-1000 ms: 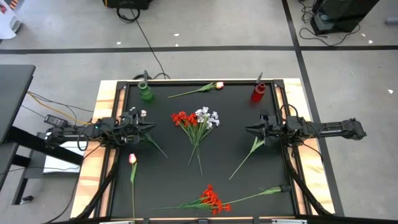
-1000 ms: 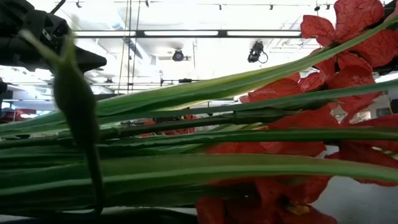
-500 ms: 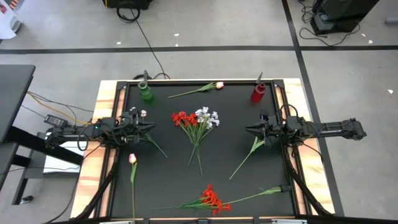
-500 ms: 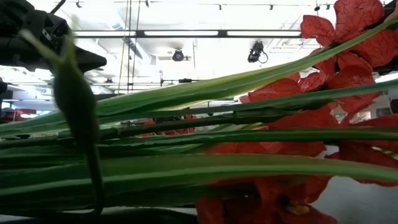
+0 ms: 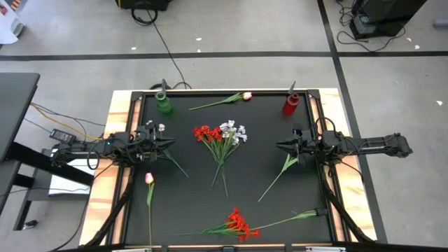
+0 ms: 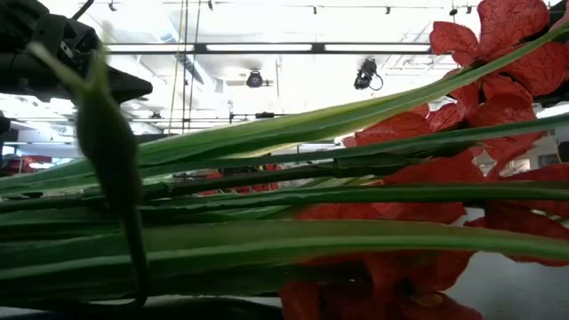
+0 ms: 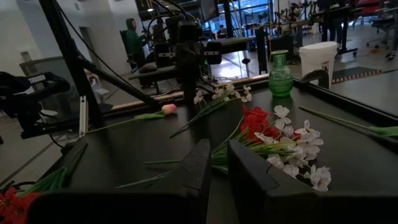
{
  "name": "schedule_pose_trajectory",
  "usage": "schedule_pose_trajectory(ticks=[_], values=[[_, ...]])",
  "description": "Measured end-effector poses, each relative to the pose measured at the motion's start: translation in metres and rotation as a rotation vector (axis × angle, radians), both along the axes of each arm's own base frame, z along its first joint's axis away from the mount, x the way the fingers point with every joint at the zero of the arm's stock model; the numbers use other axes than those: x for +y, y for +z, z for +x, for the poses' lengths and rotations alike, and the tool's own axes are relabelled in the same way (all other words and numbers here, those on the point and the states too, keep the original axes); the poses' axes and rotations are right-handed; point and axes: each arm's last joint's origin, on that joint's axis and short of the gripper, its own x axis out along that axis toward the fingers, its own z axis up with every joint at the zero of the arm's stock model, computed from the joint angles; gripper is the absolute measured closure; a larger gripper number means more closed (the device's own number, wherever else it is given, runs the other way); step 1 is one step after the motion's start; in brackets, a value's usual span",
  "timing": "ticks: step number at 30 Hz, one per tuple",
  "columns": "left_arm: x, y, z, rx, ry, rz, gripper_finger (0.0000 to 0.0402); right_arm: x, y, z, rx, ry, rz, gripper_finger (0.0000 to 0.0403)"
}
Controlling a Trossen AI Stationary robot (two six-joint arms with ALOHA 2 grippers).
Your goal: Sort flowers into vase by color
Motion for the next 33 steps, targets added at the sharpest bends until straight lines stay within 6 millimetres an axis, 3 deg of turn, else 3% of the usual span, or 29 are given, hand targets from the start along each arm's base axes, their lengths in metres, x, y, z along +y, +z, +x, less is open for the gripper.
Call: schedule_pose_trajectory(ticks=[17, 22, 33], values=[[0.0000, 0.0000, 0.0000, 0.000, 0.000, 0.001, 0.0372, 0.0000, 0.0000, 0.0000, 0.000, 0.000, 0.001, 0.0338], [0.0000, 0.0004, 0.0000, 0.031, 0.004, 0.176, 0.0372, 0.0000, 0.0000, 0.0000, 0.000, 0.000, 0.001, 0.0338], [0.0003, 0.0047, 0.0000, -0.025, 0.013, 0.177, 0.0372, -0.0001, 0.0004, 0.0000, -0.004, -0.001, -0.001, 0.0338]])
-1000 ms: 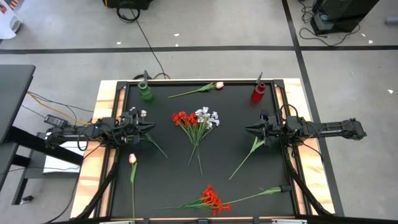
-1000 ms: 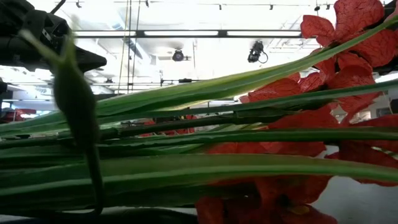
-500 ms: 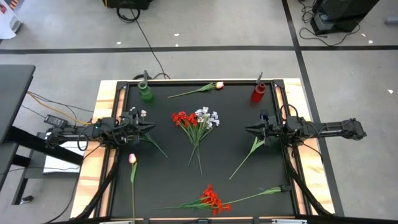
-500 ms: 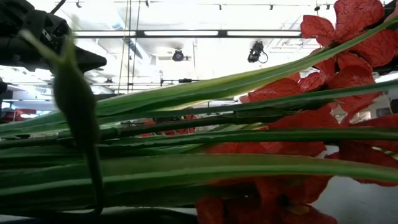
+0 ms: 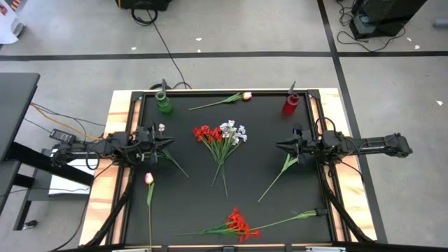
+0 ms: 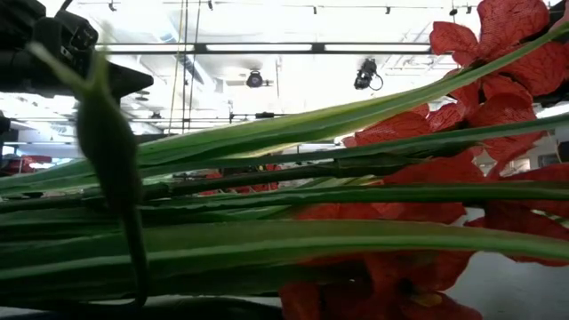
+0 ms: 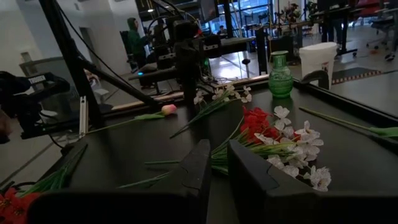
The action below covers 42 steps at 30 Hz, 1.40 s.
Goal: Sort flowers into vase by color
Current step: Put the top black tulip into the red flower vase
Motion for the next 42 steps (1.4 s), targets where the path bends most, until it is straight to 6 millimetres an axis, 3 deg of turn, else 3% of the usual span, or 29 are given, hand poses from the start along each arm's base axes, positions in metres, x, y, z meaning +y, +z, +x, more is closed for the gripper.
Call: schedule_pose_trajectory(ticks=[5, 10, 20, 22, 26, 29, 35, 42], values=[[0.000, 0.004, 0.000, -0.043, -0.002, -0.011, 0.0372, -0.004, 0.010, -0.001, -0.106, -0.144, 0.026, 0.0338], [0.000, 0.011, -0.001, -0.141, -0.008, -0.148, 0.0372, -0.007, 0.028, -0.005, -0.317, -0.240, 0.142, 0.0338], [0.001, 0.011, -0.002, -0.172, 0.006, -0.282, 0.0372, -0.008, 0.058, -0.020, -0.668, -0.248, 0.194, 0.0338], [0.001, 0.011, -0.001, -0.164, 0.003, -0.285, 0.0372, -0.009, 0.059, -0.021, -0.687, -0.292, 0.216, 0.0338], [0.001, 0.008, 0.002, -0.128, 0.005, -0.309, 0.0375, -0.013, 0.053, -0.020, -0.699, -0.386, 0.446, 0.0338], [0.001, 0.005, 0.006, -0.122, 0.008, -0.434, 0.0382, -0.015, 0.046, -0.016, -0.679, -0.425, 0.596, 0.0338], [0.001, 0.002, 0.013, -0.138, 0.008, -0.669, 0.0394, -0.014, 0.036, -0.004, -0.584, -0.361, 0.735, 0.0338], [0.005, 0.011, 0.017, -0.177, 0.059, -0.762, 0.0396, -0.014, 0.063, 0.013, -0.550, -0.369, 0.739, 0.0338]])
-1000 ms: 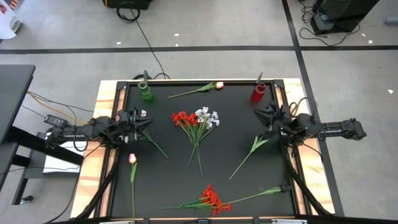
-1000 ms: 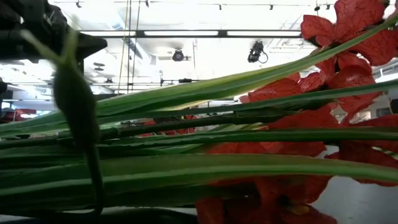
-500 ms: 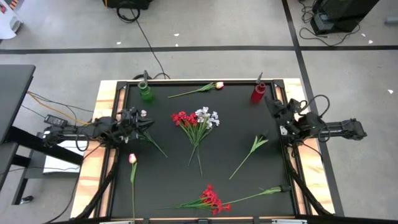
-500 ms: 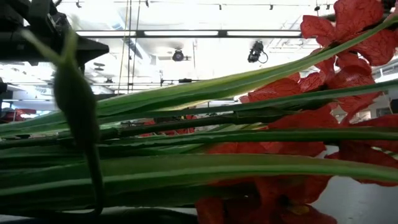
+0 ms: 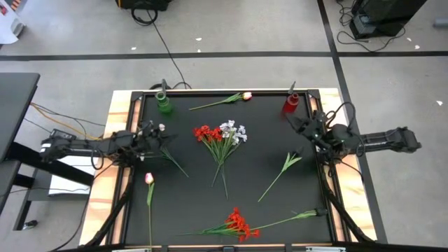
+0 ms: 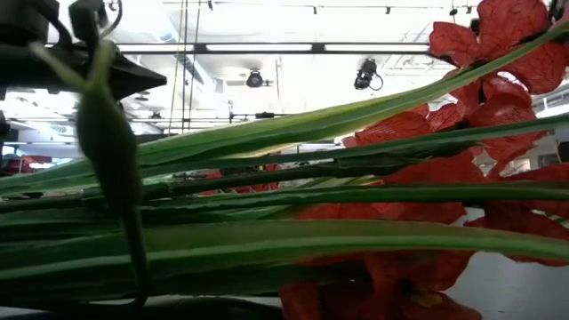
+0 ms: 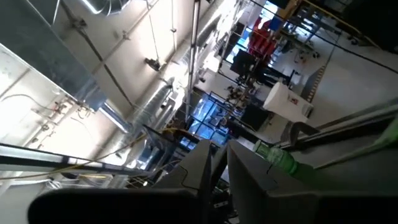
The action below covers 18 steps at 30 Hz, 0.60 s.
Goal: Sort flowers into vase by color
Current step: Put the top black tulip into the red flower vase
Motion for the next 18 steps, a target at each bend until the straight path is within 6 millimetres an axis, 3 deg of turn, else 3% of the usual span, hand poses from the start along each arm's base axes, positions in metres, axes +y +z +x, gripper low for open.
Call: schedule_pose_trajectory(ticks=[9, 13, 18], values=[[0.005, 0.060, 0.004, 0.085, 0.045, 0.060, 0.0396, -0.006, 0.059, 0.032, 0.042, -0.074, -0.056, 0.0315], [0.006, 0.085, 0.008, 0.155, 0.044, 0.105, 0.0396, -0.012, 0.072, 0.046, 0.069, -0.047, -0.029, 0.0297], [0.005, 0.103, 0.016, 0.157, 0.034, 0.146, 0.0380, -0.018, 0.074, 0.067, 0.164, 0.095, 0.095, 0.0286]])
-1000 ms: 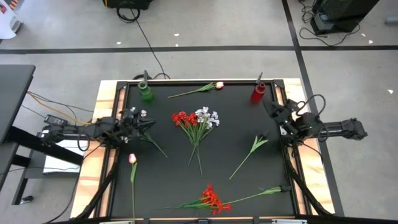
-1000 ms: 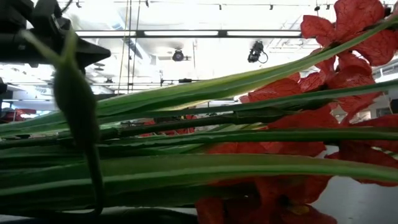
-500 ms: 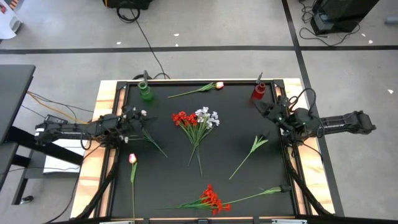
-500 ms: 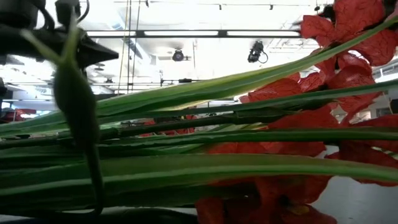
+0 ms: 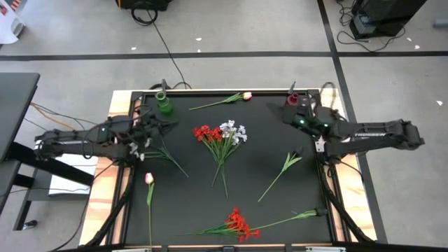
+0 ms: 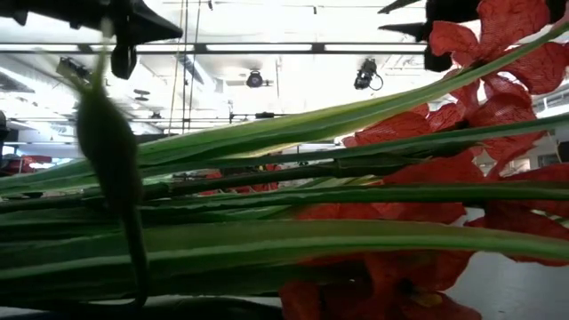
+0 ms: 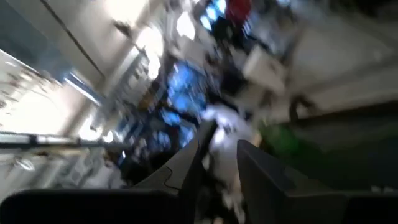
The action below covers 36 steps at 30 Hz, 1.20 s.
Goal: Sort flowers into vase by color
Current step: Put the top black tulip into the red flower vase
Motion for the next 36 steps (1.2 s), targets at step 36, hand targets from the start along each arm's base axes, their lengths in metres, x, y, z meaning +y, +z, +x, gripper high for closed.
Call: schedule_pose_trajectory(ticks=[36], values=[[0.002, -0.046, 0.043, 0.343, 0.061, -0.146, 0.0253, 0.040, -0.097, -0.017, 1.173, 0.157, 1.103, 0.0288]])
